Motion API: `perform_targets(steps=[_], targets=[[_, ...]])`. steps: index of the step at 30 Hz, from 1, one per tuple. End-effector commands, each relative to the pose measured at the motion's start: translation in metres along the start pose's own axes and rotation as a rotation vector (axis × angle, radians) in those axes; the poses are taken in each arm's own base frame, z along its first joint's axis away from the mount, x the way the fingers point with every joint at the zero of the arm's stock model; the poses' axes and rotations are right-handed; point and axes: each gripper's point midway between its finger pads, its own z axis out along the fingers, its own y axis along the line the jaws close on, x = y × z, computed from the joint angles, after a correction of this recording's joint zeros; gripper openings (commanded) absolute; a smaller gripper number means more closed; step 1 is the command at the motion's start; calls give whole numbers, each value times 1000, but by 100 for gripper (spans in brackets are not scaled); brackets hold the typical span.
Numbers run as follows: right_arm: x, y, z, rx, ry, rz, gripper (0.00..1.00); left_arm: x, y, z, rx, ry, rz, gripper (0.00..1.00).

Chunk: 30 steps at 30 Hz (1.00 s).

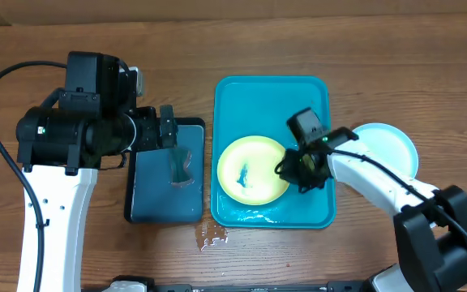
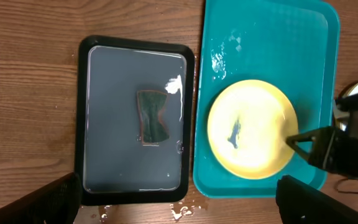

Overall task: Clean dirty plates on tray and stack at the side
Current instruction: 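Grip the yellow-rimmed plate rim and drag it to tray center, then grasp the sponge from the black tray with the left gripper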

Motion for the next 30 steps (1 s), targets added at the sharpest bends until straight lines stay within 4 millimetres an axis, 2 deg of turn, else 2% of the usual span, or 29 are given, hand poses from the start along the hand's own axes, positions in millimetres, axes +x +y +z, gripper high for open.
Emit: perform_targets(steps=[1, 3, 7, 10, 12, 13, 15, 18, 19, 20, 21, 23, 26, 27, 30], targets=[[-3, 2, 6, -65, 4, 218, 22, -2, 0, -5, -2, -18, 15, 100], [-13, 7, -1, -90, -27, 185, 31, 1, 0, -4, -5, -7, 14, 100], [-31, 2, -32, -77, -100, 78, 34, 14, 10, 10, -43, 52, 5, 100], [-43, -1, -74, -71, -192, -86, 34, 32, 20, 41, -70, 125, -37, 100], [-43, 1, -92, -88, -226, -178, 34, 44, 26, 67, -82, 162, -76, 98], [-41, 2, -102, -93, -248, -226, 34, 55, 30, 89, -93, 197, -97, 92], [-37, 1, -111, -97, -263, -262, 34, 68, 36, 115, -105, 242, -100, 84], [-30, -3, -117, -92, -254, -261, 34, 92, 47, 155, -134, 330, -133, 78], [-29, -4, -117, -89, -250, -260, 34, 95, 48, 162, -135, 343, -134, 75], [-27, -6, -115, -84, -241, -258, 34, 100, 49, 179, -134, 372, -138, 67], [-26, -6, -115, -82, -237, -258, 34, 102, 50, 189, -134, 388, -140, 61], [-26, -6, -115, -82, -236, -258, 34, 105, 50, 211, -132, 427, -142, 59], [-26, -6, -115, -83, -236, -250, 34, 117, 51, 249, -134, 491, -134, 42], [-26, -6, -115, -82, -236, -250, 35, 120, 48, 254, -114, 507, -139, 38], [-26, -7, -112, -78, -228, -248, 37, 126, 46, 265, -97, 537, -149, 10]])
